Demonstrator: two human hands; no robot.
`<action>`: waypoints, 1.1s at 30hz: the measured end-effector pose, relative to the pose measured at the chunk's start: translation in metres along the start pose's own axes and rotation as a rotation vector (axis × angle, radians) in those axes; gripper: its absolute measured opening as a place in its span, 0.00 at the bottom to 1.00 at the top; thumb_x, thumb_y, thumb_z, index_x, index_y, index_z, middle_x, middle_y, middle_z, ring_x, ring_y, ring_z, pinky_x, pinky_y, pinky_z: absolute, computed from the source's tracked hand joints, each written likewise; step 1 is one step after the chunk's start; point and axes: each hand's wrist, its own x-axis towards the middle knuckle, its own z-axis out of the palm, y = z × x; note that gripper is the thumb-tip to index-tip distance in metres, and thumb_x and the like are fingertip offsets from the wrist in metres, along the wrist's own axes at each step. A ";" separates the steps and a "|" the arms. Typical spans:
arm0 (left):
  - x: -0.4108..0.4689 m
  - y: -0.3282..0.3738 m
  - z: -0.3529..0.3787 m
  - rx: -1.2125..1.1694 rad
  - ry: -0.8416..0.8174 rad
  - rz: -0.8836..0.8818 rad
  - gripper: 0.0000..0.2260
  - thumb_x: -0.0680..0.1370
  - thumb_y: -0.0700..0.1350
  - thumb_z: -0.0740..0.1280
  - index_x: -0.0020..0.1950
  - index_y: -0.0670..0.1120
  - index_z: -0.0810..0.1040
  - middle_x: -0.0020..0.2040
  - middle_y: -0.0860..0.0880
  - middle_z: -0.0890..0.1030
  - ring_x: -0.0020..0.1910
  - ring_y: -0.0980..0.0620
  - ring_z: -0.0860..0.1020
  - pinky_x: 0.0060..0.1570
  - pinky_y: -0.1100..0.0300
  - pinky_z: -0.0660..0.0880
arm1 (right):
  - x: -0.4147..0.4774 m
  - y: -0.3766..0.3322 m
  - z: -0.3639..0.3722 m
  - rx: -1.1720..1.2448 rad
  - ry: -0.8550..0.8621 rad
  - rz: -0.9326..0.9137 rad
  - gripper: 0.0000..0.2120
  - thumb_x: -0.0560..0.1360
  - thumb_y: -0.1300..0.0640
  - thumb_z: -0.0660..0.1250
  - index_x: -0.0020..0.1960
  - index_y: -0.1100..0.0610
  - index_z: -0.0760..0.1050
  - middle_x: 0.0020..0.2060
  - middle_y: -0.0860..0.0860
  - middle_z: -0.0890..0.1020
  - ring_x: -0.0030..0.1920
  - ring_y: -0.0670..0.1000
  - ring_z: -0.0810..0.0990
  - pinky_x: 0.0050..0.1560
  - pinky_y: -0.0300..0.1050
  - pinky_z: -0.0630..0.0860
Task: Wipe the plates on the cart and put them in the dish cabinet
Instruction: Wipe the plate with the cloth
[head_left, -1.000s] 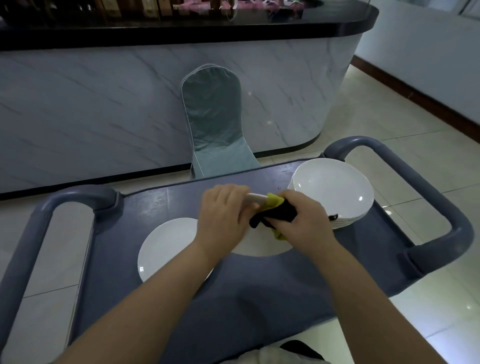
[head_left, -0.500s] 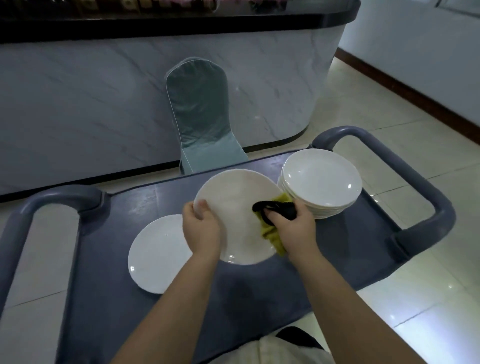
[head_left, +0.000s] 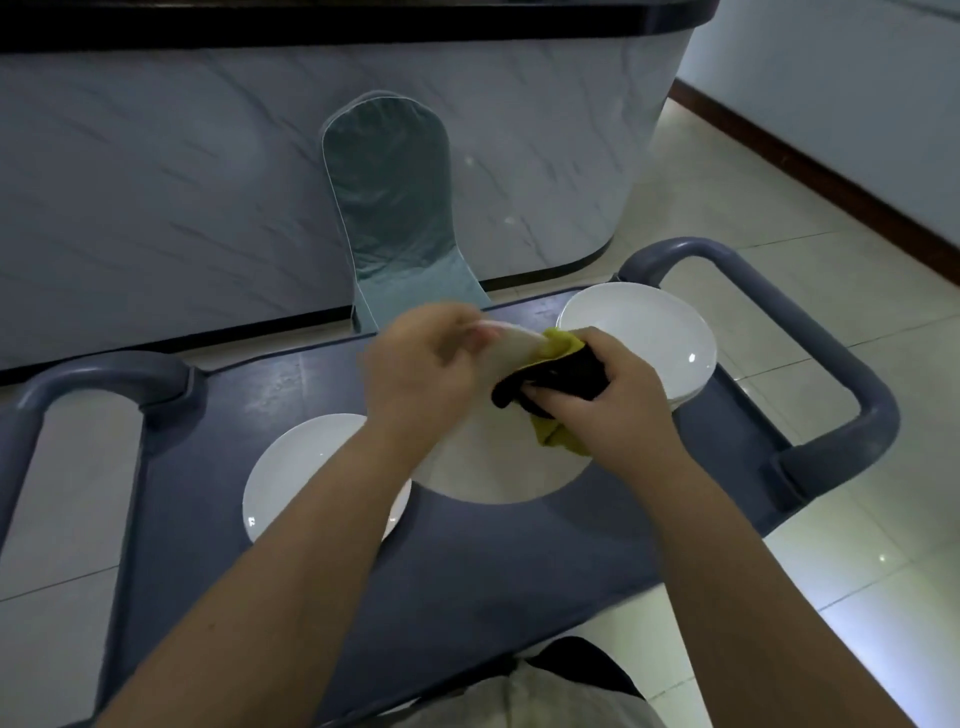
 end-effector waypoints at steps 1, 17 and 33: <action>0.001 -0.003 0.000 -0.152 0.098 -0.230 0.05 0.76 0.46 0.70 0.40 0.52 0.81 0.35 0.58 0.79 0.36 0.59 0.76 0.38 0.62 0.72 | -0.002 0.002 0.000 0.103 0.024 0.088 0.13 0.68 0.55 0.78 0.47 0.46 0.76 0.40 0.42 0.81 0.44 0.41 0.79 0.41 0.31 0.75; 0.020 0.025 0.010 0.142 -0.061 0.389 0.04 0.72 0.48 0.74 0.41 0.49 0.83 0.38 0.53 0.82 0.38 0.54 0.76 0.36 0.64 0.67 | 0.014 -0.012 -0.021 -0.195 -0.005 -0.229 0.14 0.68 0.50 0.77 0.49 0.50 0.77 0.39 0.44 0.80 0.40 0.49 0.78 0.42 0.49 0.77; -0.024 -0.009 -0.005 -1.162 -0.253 -1.469 0.26 0.77 0.60 0.63 0.58 0.38 0.77 0.55 0.40 0.82 0.53 0.45 0.81 0.48 0.52 0.81 | 0.006 0.056 0.005 -0.407 0.254 -0.574 0.13 0.70 0.56 0.71 0.52 0.59 0.78 0.48 0.53 0.83 0.44 0.55 0.79 0.41 0.51 0.77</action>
